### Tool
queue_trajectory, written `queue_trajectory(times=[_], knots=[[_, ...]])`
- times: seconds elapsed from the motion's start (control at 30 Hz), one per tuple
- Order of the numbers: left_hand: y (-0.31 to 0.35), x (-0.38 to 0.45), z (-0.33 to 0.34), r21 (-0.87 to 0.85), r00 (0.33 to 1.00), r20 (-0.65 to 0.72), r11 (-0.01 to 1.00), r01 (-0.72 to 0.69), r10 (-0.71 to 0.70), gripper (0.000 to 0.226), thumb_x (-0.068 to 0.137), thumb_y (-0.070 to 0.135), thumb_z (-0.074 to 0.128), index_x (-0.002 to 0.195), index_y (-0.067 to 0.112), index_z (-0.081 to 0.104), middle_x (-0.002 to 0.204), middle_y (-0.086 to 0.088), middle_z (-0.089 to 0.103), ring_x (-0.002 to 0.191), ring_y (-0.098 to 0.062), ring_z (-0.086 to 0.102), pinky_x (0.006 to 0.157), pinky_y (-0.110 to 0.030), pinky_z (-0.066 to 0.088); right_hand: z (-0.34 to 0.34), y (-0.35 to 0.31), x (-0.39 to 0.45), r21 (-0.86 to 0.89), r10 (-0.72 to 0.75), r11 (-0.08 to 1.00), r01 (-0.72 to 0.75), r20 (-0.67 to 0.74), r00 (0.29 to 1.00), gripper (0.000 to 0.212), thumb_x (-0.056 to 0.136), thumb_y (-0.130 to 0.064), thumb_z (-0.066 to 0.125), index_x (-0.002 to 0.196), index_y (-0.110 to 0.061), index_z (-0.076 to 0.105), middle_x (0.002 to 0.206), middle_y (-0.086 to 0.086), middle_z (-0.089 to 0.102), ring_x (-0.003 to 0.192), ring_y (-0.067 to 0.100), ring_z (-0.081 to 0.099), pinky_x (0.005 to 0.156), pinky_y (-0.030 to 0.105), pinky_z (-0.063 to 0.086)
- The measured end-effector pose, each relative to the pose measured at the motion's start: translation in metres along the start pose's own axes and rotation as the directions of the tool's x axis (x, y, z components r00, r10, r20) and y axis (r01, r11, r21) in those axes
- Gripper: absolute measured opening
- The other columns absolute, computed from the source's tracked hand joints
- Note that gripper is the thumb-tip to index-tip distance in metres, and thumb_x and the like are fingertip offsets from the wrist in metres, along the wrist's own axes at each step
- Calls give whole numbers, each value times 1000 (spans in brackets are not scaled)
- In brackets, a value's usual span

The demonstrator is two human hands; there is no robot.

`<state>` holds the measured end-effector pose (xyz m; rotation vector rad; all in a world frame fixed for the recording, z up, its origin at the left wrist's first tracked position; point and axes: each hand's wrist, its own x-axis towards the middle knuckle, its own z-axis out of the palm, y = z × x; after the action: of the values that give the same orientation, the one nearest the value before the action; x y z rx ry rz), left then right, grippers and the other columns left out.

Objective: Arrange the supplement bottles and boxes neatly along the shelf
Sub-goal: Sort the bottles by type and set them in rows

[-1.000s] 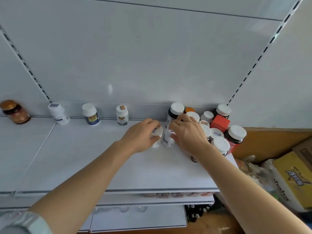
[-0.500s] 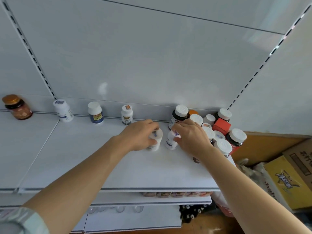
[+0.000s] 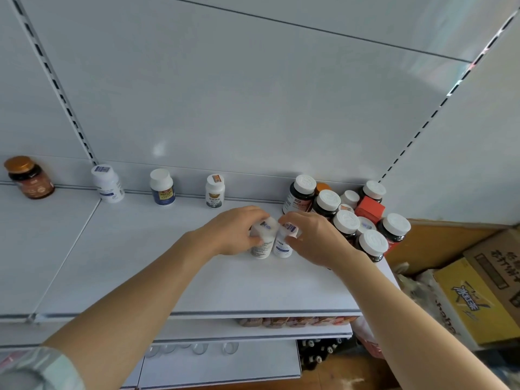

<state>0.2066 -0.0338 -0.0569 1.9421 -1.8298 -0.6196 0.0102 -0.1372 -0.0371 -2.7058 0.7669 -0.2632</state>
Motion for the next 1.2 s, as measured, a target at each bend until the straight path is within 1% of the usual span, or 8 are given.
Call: queue_trajectory(times=[0.17, 0.37, 0.53, 0.63, 0.8, 0.87, 0.93, 1.2], knots=[[-3, -4, 1, -156, 996, -89, 988, 11, -25, 47, 85, 36, 73, 128, 26, 57, 125, 10, 54, 112, -10, 53, 94, -29, 46, -3, -7, -4, 78, 64, 995, -62, -35, 997, 32, 88, -15, 65, 120, -21, 64, 111, -2, 67, 97, 18, 56, 81, 25, 39], [-7, -9, -13, -324, 983, -176, 946, -1, -60, 39, 88, 43, 69, 124, 34, 60, 119, 9, 53, 103, -9, 60, 95, -32, 50, -19, -15, -4, 215, 139, 968, -126, -47, 989, 41, 91, -15, 63, 131, -23, 58, 115, -10, 63, 96, 2, 53, 76, 0, 34], [4, -20, -20, -338, 964, -258, 941, -30, -62, 34, 95, 41, 59, 128, 36, 60, 119, 10, 56, 97, -2, 61, 86, -16, 47, -27, -20, 0, 324, 176, 933, -159, -25, 984, 43, 93, -14, 60, 135, -25, 55, 113, -5, 66, 96, 8, 61, 86, 18, 48], [9, -26, -23, -405, 963, -241, 914, 13, -120, 33, 99, 43, 51, 131, 38, 58, 117, 17, 64, 94, 3, 63, 90, -24, 53, -33, -21, 3, 364, 169, 918, -156, -5, 986, 44, 95, -14, 59, 137, -27, 53, 113, -12, 61, 90, -9, 57, 73, 3, 41], [13, -32, -32, -464, 944, -244, 882, 86, -221, 26, 94, 42, 60, 119, 38, 65, 104, 14, 69, 91, -7, 69, 87, -40, 57, -38, -22, 10, 477, 112, 874, -95, -7, 994, 46, 95, -13, 59, 137, -30, 52, 123, -17, 60, 111, 2, 57, 80, 10, 50], [18, -34, -37, -456, 924, -275, 882, 119, -267, 25, 91, 42, 64, 115, 36, 66, 98, 15, 69, 89, -7, 68, 87, -39, 57, -39, -20, 14, 543, 84, 837, -67, -6, 996, 45, 94, -12, 59, 132, -36, 54, 124, -21, 61, 115, 0, 58, 98, 26, 50], [23, -38, -41, -451, 901, -304, 880, 149, -309, 25, 90, 41, 66, 114, 33, 67, 91, 17, 67, 87, -7, 67, 88, -37, 56, -38, -20, 17, 586, 48, 809, -44, 9, 999, 44, 93, -10, 60, 121, -45, 56, 123, -21, 63, 116, 0, 58, 104, 34, 47], [29, -51, -32, -495, 851, -336, 845, 204, -403, 30, 89, 38, 68, 116, 26, 66, 106, 6, 67, 89, -10, 67, 89, -36, 56, -24, -24, 23, 776, 11, 626, -70, 81, 997, 39, 95, 0, 53, 120, -28, 64, 117, -3, 70, 111, 14, 65, 96, 37, 53]])
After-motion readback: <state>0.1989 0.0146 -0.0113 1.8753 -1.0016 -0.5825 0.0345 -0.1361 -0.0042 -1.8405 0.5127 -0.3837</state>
